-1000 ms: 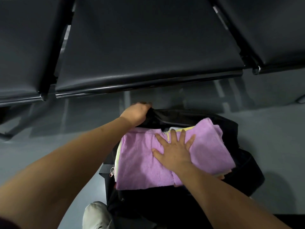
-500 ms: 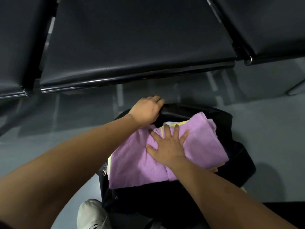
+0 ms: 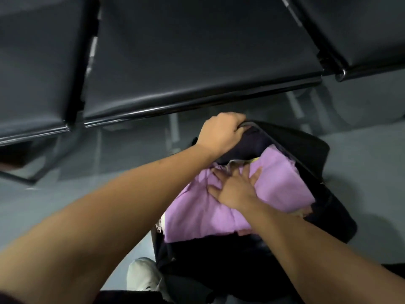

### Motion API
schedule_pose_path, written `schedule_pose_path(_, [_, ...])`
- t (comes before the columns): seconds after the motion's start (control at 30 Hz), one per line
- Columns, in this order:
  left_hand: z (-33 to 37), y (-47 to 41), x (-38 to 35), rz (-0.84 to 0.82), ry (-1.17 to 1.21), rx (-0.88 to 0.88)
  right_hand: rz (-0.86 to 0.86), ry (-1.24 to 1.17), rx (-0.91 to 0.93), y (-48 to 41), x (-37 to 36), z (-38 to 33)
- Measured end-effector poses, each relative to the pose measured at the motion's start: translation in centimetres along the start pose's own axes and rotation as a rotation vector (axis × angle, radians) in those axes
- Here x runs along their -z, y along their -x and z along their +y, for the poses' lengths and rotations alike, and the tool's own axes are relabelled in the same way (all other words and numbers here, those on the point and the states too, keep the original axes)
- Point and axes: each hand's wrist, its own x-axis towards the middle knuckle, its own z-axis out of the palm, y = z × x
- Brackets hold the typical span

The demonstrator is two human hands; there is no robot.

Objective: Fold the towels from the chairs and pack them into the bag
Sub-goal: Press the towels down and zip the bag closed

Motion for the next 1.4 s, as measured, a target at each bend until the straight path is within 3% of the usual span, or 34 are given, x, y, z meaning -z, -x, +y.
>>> schedule_pose_path(0.13, [0.5,3.1,-0.2,-0.149,-0.208,-0.211,0.013,-0.015,0.041,0.8,0.5,0.5])
schedule_pose_path(0.23, [-1.4,6.1,-0.7,-0.253,-0.378,-0.222,0.003,-0.063,-0.011,2.0,1.2,1.0])
schedule_pose_path(0.3, [-4.0,8.7,-0.6,-0.278,-0.528,-0.071,0.031,-0.082,-0.004,2.9,1.5,1.2])
schedule_pose_path(0.37, [-6.8,11.4,0.1,-0.223,-0.570,0.196,0.063,-0.063,0.015,3.9,1.4,1.4])
schedule_pose_path(0.47, [-9.2,14.4,1.5,-0.135,-0.396,0.546,0.079,-0.036,0.019,4.6,1.2,1.0])
schedule_pose_path(0.6, [-9.4,16.1,2.4,-0.060,-0.050,0.707,0.198,0.095,0.043,5.7,1.3,-0.1])
schedule_pose_path(0.67, [-9.2,16.3,2.9,-0.010,0.070,0.706,0.279,0.176,0.159,6.6,1.1,-1.2])
schedule_pose_path(0.77, [-8.5,16.5,3.1,-0.018,0.092,0.590,0.156,0.257,0.322,7.6,-0.2,-3.1])
schedule_pose_path(0.83, [-8.5,16.9,3.4,-0.038,0.018,0.435,0.070,0.344,0.310,7.4,-1.0,-3.4])
schedule_pose_path(0.97, [-9.5,17.5,5.8,-0.105,-0.166,0.206,0.067,0.348,0.221,5.5,-1.1,-3.3])
schedule_pose_path(1.13, [-8.9,19.7,4.6,-0.384,-0.227,0.125,-0.008,0.275,0.203,6.1,-0.3,-4.7])
schedule_pose_path(1.3, [-8.5,19.4,2.6,-0.523,-0.230,0.197,0.098,0.530,0.416,9.5,1.2,-4.6])
schedule_pose_path(1.4, [-8.6,19.5,2.0,-0.539,-0.208,0.239,0.381,0.611,0.688,10.4,2.9,-4.5])
